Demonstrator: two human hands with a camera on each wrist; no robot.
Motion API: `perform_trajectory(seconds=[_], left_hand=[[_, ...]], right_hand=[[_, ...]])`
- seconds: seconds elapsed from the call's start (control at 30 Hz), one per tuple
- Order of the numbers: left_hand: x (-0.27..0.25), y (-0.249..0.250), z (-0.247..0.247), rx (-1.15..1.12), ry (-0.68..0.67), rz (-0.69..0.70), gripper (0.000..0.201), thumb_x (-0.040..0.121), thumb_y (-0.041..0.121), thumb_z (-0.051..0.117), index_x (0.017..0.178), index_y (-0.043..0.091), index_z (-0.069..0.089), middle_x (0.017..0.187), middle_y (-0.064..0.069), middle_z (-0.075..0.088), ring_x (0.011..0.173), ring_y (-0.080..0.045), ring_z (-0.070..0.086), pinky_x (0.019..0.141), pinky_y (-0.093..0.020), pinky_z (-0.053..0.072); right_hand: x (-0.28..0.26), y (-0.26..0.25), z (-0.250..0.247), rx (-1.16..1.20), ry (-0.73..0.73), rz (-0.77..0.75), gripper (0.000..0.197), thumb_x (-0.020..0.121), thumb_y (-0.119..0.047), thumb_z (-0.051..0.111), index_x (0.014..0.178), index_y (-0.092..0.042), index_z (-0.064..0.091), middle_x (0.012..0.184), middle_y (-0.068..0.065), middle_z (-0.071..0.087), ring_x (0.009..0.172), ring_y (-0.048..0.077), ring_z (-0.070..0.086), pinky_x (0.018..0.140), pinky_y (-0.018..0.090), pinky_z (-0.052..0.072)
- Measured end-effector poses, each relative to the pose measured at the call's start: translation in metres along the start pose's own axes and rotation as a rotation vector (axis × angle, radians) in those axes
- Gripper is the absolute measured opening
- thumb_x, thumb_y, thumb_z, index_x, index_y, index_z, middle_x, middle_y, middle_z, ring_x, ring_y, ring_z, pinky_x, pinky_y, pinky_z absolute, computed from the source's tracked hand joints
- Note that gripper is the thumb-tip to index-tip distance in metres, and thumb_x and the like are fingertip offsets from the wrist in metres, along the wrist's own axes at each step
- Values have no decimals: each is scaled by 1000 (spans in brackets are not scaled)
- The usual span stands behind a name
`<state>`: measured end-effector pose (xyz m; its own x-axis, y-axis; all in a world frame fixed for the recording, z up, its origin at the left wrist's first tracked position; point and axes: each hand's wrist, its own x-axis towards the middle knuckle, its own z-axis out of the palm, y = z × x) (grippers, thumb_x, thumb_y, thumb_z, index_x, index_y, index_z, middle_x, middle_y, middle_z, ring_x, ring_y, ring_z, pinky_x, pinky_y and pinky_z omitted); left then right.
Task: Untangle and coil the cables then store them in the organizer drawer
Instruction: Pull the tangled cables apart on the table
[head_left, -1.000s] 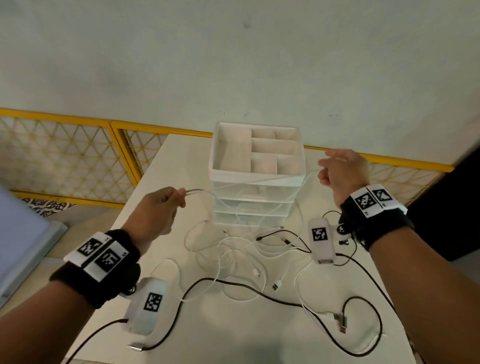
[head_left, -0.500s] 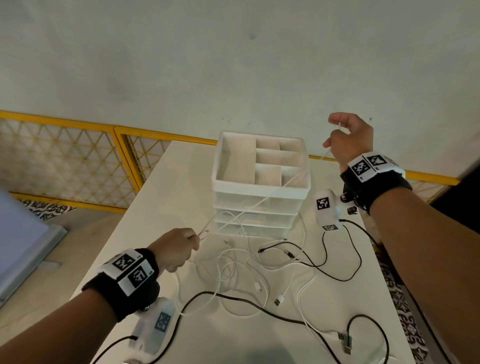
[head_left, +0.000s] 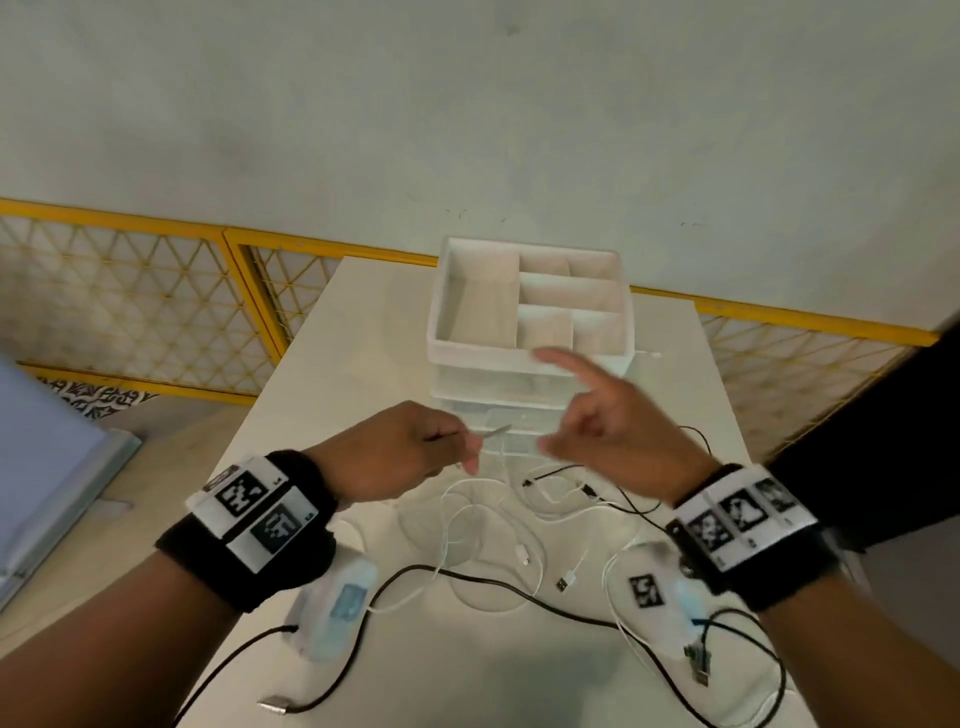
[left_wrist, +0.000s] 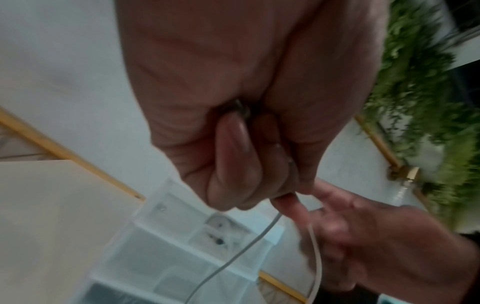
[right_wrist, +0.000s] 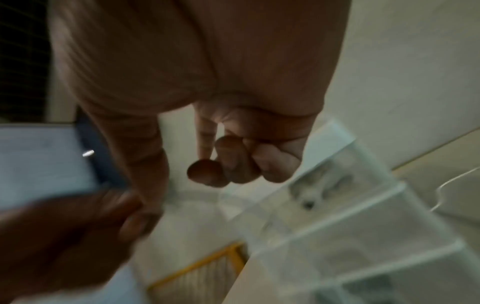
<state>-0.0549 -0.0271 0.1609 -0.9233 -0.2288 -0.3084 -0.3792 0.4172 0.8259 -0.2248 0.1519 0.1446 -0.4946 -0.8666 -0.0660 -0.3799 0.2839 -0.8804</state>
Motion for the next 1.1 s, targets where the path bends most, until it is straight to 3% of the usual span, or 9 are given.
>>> perform_trajectory(seconds=[0.1, 0.17, 0.33, 0.47, 0.6, 0.7, 0.8, 0.97, 1.1], left_hand=[[2, 25, 9, 39, 38, 135, 44, 100, 39, 48, 79, 7, 69, 40, 11, 37, 38, -4, 32, 45, -13, 29], [-2, 28, 4, -107, 131, 155, 45, 101, 39, 47, 76, 5, 65, 44, 10, 34, 39, -7, 28, 43, -17, 28], [-22, -12, -22, -187, 114, 41, 34, 100, 29, 51, 81, 12, 72, 55, 8, 31, 49, -11, 24, 44, -21, 23], [-22, -55, 5, 159, -106, -125, 26, 102, 26, 48, 92, 19, 71, 51, 9, 46, 43, -5, 38, 45, -17, 33], [-2, -82, 37, 197, 88, -234, 27, 101, 20, 45, 82, 16, 64, 67, 1, 61, 54, -9, 51, 52, -19, 38], [3, -90, 52, 166, 167, -300, 30, 100, 16, 39, 82, 17, 63, 81, 5, 63, 70, -12, 55, 56, -21, 38], [-3, -91, 55, 108, 193, -312, 28, 102, 26, 41, 87, 15, 62, 67, 9, 52, 58, -10, 46, 51, -23, 33], [-5, -92, 42, -279, 311, -393, 24, 101, 19, 46, 81, 8, 53, 64, -2, 41, 47, -14, 30, 37, -20, 24], [-5, -83, 29, -361, 501, -318, 34, 95, 30, 61, 74, 11, 43, 62, -3, 35, 52, -17, 27, 46, -26, 26]], right_hand=[[2, -3, 45, -193, -170, -1, 10, 87, -25, 75, 90, -26, 65, 52, -19, 56, 45, 1, 47, 55, 10, 37], [10, 26, 44, -243, -144, 196, 24, 88, -33, 73, 70, -26, 59, 52, -15, 56, 46, 1, 49, 56, 18, 40], [15, 78, -15, -320, -12, 682, 20, 92, -25, 68, 81, -8, 67, 72, 8, 70, 57, 22, 62, 54, 28, 47], [38, 62, -60, -402, 446, 480, 15, 76, -29, 78, 72, -23, 64, 83, 6, 73, 83, 32, 72, 80, 42, 60], [40, 36, -56, -385, 819, 180, 12, 84, -10, 64, 87, -21, 63, 84, -3, 67, 79, 20, 61, 70, 24, 43], [24, 58, -31, -355, 645, 226, 43, 83, -3, 61, 121, -25, 57, 119, 1, 68, 104, 27, 66, 84, 24, 46], [-6, 93, -8, -355, 396, 455, 80, 83, -3, 61, 150, -32, 28, 145, 4, 53, 130, 31, 52, 103, 35, 44], [-48, 116, 41, -383, 526, 422, 70, 81, 1, 63, 135, -27, 28, 100, 1, 65, 93, 27, 66, 77, 34, 49], [-61, 127, 82, -256, 576, 324, 54, 81, 5, 60, 120, -20, 31, 99, 1, 61, 82, 27, 65, 76, 32, 49]])
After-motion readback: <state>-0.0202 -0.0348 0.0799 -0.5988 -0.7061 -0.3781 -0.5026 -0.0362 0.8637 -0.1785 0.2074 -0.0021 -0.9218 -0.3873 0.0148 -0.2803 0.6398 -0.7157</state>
